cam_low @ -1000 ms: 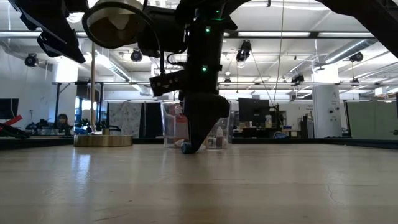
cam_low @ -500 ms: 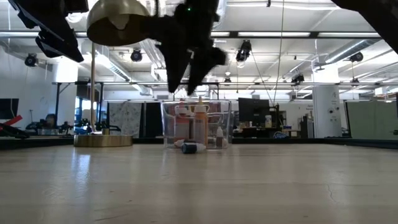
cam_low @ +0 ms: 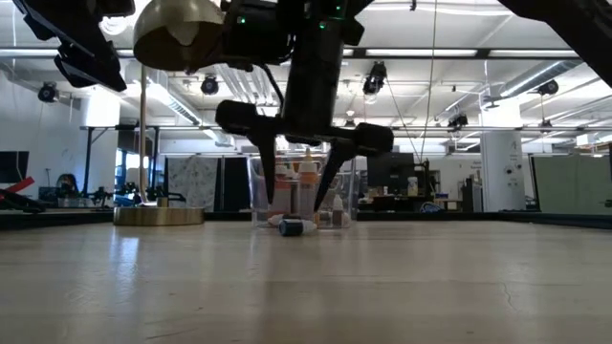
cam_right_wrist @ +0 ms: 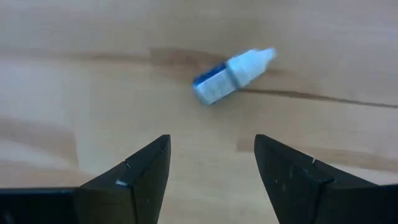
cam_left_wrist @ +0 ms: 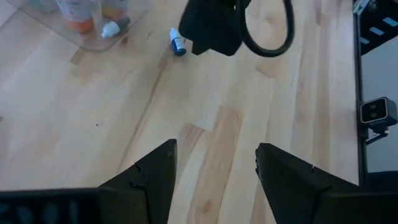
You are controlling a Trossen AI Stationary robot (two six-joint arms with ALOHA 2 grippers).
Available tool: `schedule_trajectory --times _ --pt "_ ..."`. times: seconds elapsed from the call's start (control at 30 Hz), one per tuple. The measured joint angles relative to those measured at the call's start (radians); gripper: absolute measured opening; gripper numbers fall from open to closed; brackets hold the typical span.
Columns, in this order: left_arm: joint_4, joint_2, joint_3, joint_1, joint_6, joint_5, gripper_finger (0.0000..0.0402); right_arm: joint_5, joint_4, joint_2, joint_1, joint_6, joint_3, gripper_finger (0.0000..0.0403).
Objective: Pick & Place food coloring
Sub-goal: Put the small blue food coloring bottle into the transparent bin
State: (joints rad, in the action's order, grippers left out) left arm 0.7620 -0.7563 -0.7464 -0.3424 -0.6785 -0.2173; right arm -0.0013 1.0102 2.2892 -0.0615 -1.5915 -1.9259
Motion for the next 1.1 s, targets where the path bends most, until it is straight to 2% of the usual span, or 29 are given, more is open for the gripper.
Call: schedule_trajectory --times 0.2,0.33,0.5,0.7,0.97,1.1 --pt "0.002 0.025 0.0 0.0 0.0 0.011 0.0192 0.024 0.001 -0.004 0.007 -0.149 0.018 0.0224" --pt "0.002 0.037 0.0 0.0 -0.004 0.018 0.0192 0.032 0.003 -0.004 0.033 -0.166 0.014 0.0224" --pt "0.002 0.044 0.0 0.0 -0.009 0.021 0.0192 0.057 0.0 -0.002 0.046 -0.27 0.015 0.0224" --pt "0.002 0.045 0.0 -0.001 -0.025 0.062 0.0192 0.068 -0.005 0.018 0.062 -0.396 0.023 0.0224" --pt "0.002 0.045 0.0 -0.001 -0.03 0.079 0.0192 0.077 0.015 0.023 0.059 -0.418 0.013 0.0224" --pt "0.001 0.045 0.0 -0.001 -0.03 0.088 0.0192 0.121 0.068 0.016 0.051 -0.39 -0.02 0.0224"
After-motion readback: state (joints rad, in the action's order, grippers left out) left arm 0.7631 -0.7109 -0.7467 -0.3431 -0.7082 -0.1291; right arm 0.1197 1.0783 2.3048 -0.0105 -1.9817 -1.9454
